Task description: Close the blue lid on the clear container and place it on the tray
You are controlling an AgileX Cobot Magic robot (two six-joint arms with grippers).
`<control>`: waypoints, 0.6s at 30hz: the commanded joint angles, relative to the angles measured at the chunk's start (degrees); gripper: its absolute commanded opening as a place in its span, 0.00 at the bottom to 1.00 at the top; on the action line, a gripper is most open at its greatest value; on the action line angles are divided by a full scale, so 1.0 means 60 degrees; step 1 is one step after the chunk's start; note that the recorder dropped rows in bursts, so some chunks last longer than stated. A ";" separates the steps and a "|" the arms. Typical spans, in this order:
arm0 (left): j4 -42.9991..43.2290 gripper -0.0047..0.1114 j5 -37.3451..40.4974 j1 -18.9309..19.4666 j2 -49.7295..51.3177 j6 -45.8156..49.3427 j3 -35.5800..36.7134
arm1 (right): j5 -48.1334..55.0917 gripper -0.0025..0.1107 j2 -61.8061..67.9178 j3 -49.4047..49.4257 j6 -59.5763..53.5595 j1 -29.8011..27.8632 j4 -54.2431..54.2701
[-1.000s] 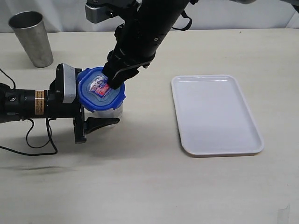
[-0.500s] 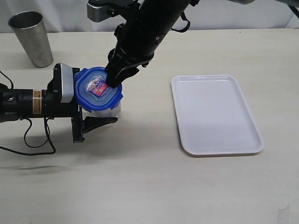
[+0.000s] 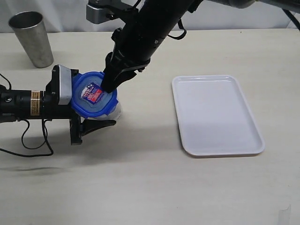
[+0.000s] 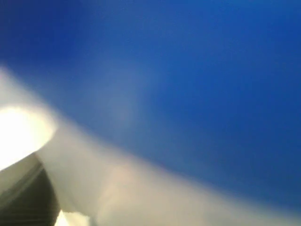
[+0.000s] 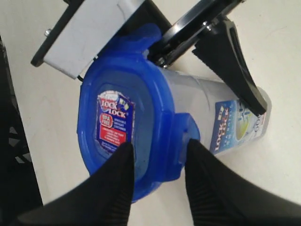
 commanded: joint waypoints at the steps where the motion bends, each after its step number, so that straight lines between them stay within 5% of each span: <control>1: -0.0526 0.04 -0.0571 -0.0235 -0.0112 -0.0577 -0.0053 | -0.0025 0.12 0.0389 0.0208 -0.0037 0.0335 0.0066; 4: -0.0816 0.04 -0.0571 -0.0235 -0.0112 -0.0577 -0.0053 | -0.0270 0.16 0.0058 0.0208 -0.0106 0.0183 -0.0218; 10: -0.1646 0.04 -0.0571 -0.0218 -0.0112 0.0244 -0.0053 | -0.0483 0.43 -0.1211 0.0208 -0.0616 0.0136 -0.1799; 15: -0.1588 0.04 -0.0571 -0.0218 -0.0112 -0.0091 -0.0053 | -0.2062 0.44 -0.2157 0.0208 -0.0273 0.0157 -0.2428; 18: -0.1545 0.04 -0.0571 -0.0218 -0.0258 -0.0199 -0.0053 | -0.2441 0.36 -0.2304 0.0208 0.0509 0.0176 -0.1915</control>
